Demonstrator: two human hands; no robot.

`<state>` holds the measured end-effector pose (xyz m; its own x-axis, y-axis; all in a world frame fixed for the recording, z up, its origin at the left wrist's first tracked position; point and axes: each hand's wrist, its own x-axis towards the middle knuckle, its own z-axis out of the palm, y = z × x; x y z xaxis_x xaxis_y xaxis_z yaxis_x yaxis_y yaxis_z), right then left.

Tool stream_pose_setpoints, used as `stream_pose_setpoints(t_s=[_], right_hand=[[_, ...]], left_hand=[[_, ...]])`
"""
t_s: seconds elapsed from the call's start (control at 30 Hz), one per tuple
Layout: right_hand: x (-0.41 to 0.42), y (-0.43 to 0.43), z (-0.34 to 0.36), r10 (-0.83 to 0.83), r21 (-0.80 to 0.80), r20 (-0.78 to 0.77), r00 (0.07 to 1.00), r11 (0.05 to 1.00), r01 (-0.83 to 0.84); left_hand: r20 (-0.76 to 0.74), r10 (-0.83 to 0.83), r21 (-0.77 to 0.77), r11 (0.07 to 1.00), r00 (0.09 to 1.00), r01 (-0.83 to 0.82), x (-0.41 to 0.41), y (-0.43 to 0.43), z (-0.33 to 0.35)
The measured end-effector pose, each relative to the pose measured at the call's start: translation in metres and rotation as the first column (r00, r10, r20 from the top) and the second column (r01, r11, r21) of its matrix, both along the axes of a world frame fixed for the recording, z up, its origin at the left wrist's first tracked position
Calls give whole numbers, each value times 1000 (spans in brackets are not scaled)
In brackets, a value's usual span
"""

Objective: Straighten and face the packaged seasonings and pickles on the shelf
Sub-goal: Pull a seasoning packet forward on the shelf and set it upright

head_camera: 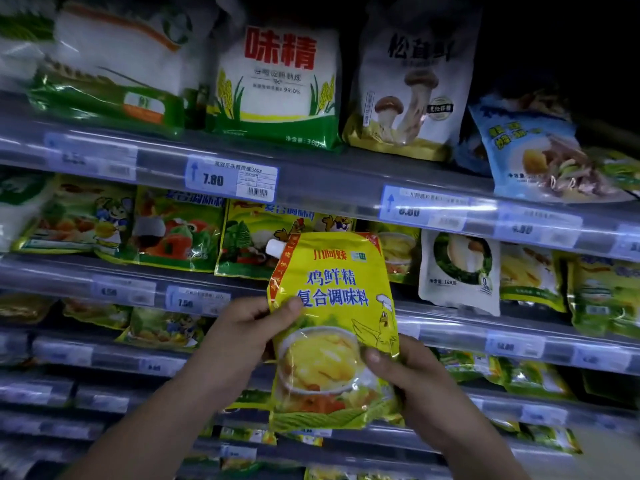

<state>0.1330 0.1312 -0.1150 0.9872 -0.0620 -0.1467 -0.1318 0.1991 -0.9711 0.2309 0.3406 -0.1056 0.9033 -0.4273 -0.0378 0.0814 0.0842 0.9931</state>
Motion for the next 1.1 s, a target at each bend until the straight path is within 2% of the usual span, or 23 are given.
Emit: stream_pose_setpoints(t_s=[0.13,0.27,0.33,0.43,0.53,0.6,0.73,0.83,1.03,1.1], right_hand=[[-1,-16,-1,76,72,-12,997,995,-75],[-2,-34,1,71,125,-10,997,990,-70],[-3,-40,3,30,75,-10,1000,997,-29],[-3,-43,4,-30,-95,45,999,995,34],[-3,-42,3,-115,-59,88,990,991,120],[-3,-42,7,-183,-105,125,975,975,197],[-1,-49,18,-275,-313,223,935,889,335],[8,-55,32,-351,-394,257,901,813,429],[48,-68,55,-450,-601,357,819,561,570],[58,-70,58,-457,-616,379,805,524,588]], left_hand=[[-121,-44,-81,996,992,34,2,-6,-4],[-218,-46,-147,989,975,14,2,-16,-7],[-178,-28,-127,992,984,6,-2,-23,-6],[-95,81,-44,995,992,-86,-8,-32,-5],[100,17,119,992,995,-29,-16,-38,4],[206,3,227,973,979,-50,-19,-41,10],[405,125,298,919,906,-260,-13,-51,17],[469,235,271,879,851,-392,3,-59,22],[548,208,263,877,810,-403,32,-81,49],[534,170,299,878,828,-373,40,-86,54]])
